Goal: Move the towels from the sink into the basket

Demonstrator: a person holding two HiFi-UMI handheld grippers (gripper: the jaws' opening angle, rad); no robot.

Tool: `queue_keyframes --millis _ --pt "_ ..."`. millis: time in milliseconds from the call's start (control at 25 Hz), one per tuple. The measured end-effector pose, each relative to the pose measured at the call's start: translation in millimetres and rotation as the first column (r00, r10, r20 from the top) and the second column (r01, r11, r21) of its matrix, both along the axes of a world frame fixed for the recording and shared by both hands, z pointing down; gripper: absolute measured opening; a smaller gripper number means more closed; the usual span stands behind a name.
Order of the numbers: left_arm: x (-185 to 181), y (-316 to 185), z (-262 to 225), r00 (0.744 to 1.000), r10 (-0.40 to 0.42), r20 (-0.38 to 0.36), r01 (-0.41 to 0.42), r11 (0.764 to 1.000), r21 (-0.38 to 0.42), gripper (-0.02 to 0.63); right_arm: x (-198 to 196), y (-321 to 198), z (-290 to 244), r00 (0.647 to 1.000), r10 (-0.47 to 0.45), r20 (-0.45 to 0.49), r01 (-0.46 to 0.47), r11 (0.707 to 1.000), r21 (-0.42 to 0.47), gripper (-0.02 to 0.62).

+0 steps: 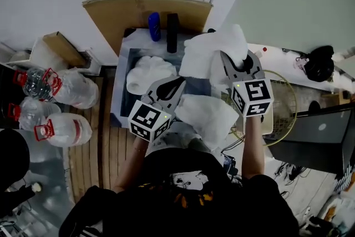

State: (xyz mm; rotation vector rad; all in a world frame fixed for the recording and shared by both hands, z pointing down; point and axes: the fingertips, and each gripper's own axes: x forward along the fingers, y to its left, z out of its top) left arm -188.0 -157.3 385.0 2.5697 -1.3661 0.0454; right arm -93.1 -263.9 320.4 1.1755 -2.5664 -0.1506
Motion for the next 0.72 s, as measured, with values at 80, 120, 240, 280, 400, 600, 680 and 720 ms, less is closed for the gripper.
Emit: queue_keyframes --millis 80,120,240,280,400,600,680,720 --pt "10.5 -5.1 -5.9 1.000 0.026 -0.004 -0.025 1.000 0.014 0.015 17.5 2.3 -15.7 0.999 0.028 0.030 -0.028 0.999 0.020 0.136" --pt "16.0 -7.4 -7.8 0.999 0.039 -0.003 -0.039 0.999 0.019 0.015 27.2 3.8 -24.1 0.998 0.043 0.043 -0.044 0.998 0.033 0.135" --pt "34.3 -12.3 -8.9 0.997 0.072 -0.004 -0.072 0.997 0.021 0.015 60.6 9.9 -46.4 0.993 0.092 0.070 -0.098 0.992 0.075 0.135" --pt "41.7 -13.1 -8.8 0.997 0.083 -0.006 -0.083 0.996 0.020 0.015 73.3 12.5 -52.6 0.991 0.111 0.076 -0.118 0.989 0.090 0.135" --pt "68.5 -15.7 -10.5 0.993 0.120 -0.019 -0.120 0.993 0.020 0.015 116.2 20.1 -65.4 0.981 0.173 0.091 -0.184 0.975 0.122 0.135" --pt "129.3 -9.2 -21.5 0.978 0.206 -0.028 -0.205 0.978 0.030 0.015 203.6 32.3 -57.7 0.949 0.302 0.089 -0.310 0.945 0.103 0.135" --pt "156.7 -4.4 -26.1 0.968 0.248 -0.023 -0.248 0.968 0.035 0.015 241.1 37.5 -44.8 0.932 0.354 0.075 -0.360 0.930 0.079 0.135" --pt "170.3 -2.6 -28.0 0.963 0.268 -0.020 -0.267 0.963 0.038 0.015 259.7 39.7 -36.5 0.923 0.380 0.067 -0.384 0.921 0.064 0.135"
